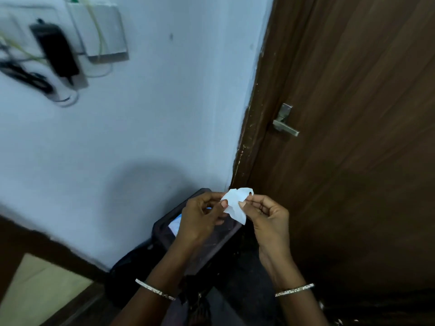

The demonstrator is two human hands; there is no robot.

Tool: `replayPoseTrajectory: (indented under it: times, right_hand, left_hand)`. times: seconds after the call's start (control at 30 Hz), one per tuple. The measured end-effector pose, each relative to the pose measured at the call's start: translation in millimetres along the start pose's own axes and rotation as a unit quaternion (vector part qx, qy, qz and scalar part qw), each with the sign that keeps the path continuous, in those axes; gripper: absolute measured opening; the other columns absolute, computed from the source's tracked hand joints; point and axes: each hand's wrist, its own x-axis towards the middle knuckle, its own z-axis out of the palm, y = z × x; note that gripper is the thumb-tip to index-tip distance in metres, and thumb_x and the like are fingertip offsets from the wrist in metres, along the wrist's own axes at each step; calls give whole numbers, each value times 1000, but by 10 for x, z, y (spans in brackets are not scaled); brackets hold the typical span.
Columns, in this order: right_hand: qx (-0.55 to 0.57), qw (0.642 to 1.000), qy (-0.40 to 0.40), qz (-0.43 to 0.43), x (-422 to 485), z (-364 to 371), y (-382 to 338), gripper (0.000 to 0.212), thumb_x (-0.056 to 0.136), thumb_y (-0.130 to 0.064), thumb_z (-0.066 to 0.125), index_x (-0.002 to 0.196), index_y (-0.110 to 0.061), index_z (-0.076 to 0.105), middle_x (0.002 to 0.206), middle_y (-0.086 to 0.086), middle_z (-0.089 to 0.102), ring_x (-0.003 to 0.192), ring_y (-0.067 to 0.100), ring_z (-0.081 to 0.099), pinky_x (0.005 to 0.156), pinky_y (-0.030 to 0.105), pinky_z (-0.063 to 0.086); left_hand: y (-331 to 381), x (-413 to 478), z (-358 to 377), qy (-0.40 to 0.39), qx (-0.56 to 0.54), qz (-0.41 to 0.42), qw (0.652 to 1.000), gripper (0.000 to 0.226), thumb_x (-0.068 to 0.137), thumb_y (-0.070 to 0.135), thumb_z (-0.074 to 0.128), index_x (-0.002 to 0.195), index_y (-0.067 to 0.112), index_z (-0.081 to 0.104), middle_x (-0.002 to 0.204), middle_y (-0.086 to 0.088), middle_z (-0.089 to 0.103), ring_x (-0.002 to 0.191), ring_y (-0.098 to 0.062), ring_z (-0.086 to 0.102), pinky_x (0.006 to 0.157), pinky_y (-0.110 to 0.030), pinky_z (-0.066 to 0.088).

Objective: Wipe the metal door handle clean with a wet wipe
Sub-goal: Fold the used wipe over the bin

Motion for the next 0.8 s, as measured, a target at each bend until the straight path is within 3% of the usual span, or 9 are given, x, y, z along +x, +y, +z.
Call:
replayPoseTrajectory:
  times: [0.23,0.33,0.43,0.5,0.6,0.8]
  right_hand:
    - [7,997,-64,32,-808,234,312,15,81,2,78,90,-10,78,83,6,80,75,11,74,72,24,59]
    - [16,994,-82,63,-1246,411,535,17,81,5,77,88,-10,77,82,4,80,76,12,74,72,23,58]
    - [-13,990,-110,87,-1616,600,760,15,81,4,77,85,-11,78,83,6,80,77,17,74,76,31,60]
    - [-45,986,-127,93,-1769,767,892,11,81,1,77,87,-8,78,83,9,80,79,23,75,77,35,60]
    - [-81,980,-150,103,-1903,1049,1054,11,81,1,78,84,-10,78,80,7,79,76,19,74,72,28,60]
    - [-171,965,-158,124,-1923,1787,1601,15,77,6,78,83,-8,77,81,7,78,77,19,73,76,33,60]
  left_hand:
    - [-262,-999,-507,91,-28,-26,995,17,89,15,69,104,9,72,88,-11,77,72,-21,74,66,-31,60]
    - [-466,-1465,-791,127,-20,-52,990,12,89,14,69,100,12,73,82,-5,77,68,-14,73,64,-29,60]
    - [-673,-1771,-1101,155,3,-80,985,10,89,17,70,98,18,74,82,0,78,72,-15,75,67,-31,62]
    - [-809,-1905,-1323,169,13,-100,980,13,89,17,69,101,15,74,86,-3,78,76,-19,75,69,-34,62]
    - [-1012,-2018,-1648,182,11,-128,975,13,90,17,68,102,14,73,88,-7,77,80,-22,75,68,-33,61]
    - [-1482,-1860,-2341,225,0,-213,951,16,87,15,72,100,8,68,84,-9,77,73,-22,76,65,-33,61]
